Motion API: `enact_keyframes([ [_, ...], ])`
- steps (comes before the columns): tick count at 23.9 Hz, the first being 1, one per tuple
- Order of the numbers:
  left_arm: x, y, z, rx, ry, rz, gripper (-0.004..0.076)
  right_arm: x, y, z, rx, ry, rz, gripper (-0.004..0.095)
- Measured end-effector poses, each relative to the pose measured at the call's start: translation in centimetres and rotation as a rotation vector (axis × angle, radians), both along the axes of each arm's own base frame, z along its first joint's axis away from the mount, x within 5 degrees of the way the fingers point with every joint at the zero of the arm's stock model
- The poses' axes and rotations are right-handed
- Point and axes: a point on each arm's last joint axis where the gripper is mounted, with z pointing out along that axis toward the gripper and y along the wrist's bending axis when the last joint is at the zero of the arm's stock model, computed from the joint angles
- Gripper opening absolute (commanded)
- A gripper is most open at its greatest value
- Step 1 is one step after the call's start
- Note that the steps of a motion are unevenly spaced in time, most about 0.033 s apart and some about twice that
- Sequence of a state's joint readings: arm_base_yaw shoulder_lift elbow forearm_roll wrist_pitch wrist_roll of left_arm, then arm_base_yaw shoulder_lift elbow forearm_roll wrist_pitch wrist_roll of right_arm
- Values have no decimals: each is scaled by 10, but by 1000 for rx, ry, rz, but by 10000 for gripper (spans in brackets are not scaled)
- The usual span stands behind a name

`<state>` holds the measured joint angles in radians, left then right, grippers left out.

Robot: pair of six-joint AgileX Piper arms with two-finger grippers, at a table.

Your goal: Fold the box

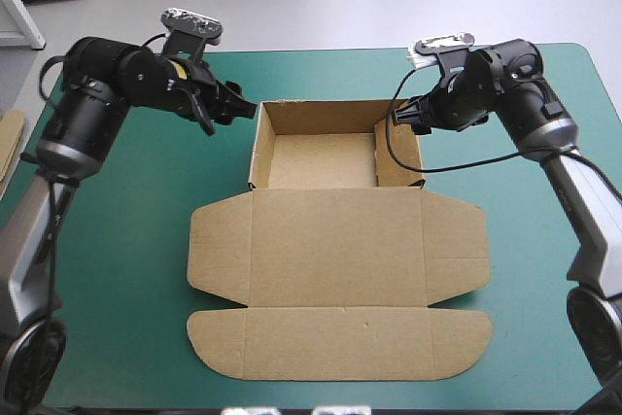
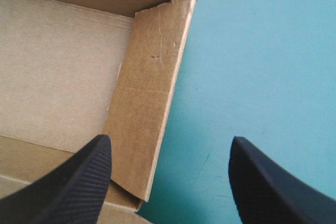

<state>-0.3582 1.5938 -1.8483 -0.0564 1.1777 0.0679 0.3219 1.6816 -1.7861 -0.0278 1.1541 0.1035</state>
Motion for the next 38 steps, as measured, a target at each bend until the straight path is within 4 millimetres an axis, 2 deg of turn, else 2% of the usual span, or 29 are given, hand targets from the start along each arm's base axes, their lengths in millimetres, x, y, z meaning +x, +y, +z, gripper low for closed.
enact_keyframes([
  [3,-26,10,8,-3,-14,1,442,-12,-4,15,10,-34,1,608],
  [6,-53,20,8,-2,-10,0,441,-16,-6,20,12,-44,2,608],
  [9,-102,38,-3,4,1,1,441,-17,-6,19,7,-29,2,608],
  [10,-110,42,-7,7,8,1,441,-17,-6,19,6,-30,4,608],
  [11,-133,50,-10,1,-6,3,441,-17,-6,19,5,-31,6,608],
  [12,-143,54,-10,-5,-14,6,441,-17,-6,19,3,-32,9,608],
  [13,-166,63,-11,-17,-39,8,441,-17,-6,19,4,-39,12,608],
  [14,-177,67,-10,-25,-59,9,441,-16,-5,19,4,-40,12,608],
  [15,-197,74,-10,-40,-90,11,441,-14,-5,18,7,-48,13,608],
  [18,-231,87,-11,-55,-126,12,441,0,0,5,4,-37,17,608],
  [21,-245,92,-9,-67,-160,13,441,23,8,-27,-13,27,18,608],
  [24,-247,93,-9,-68,-165,14,441,46,17,-67,-26,108,15,607],
  [27,-247,93,-9,-68,-167,14,441,56,21,-90,-31,163,12,568],
  [29,-247,93,-9,-69,-167,14,441,60,23,-102,-29,192,12,482],
  [30,-247,93,-9,-69,-167,14,441,62,24,-107,-29,205,12,398],
  [33,-248,93,-9,-71,-167,16,441,65,26,-116,-36,226,20,8],
  [38,-248,93,-9,-73,-166,18,441,67,22,-118,-89,212,35,-19],
])
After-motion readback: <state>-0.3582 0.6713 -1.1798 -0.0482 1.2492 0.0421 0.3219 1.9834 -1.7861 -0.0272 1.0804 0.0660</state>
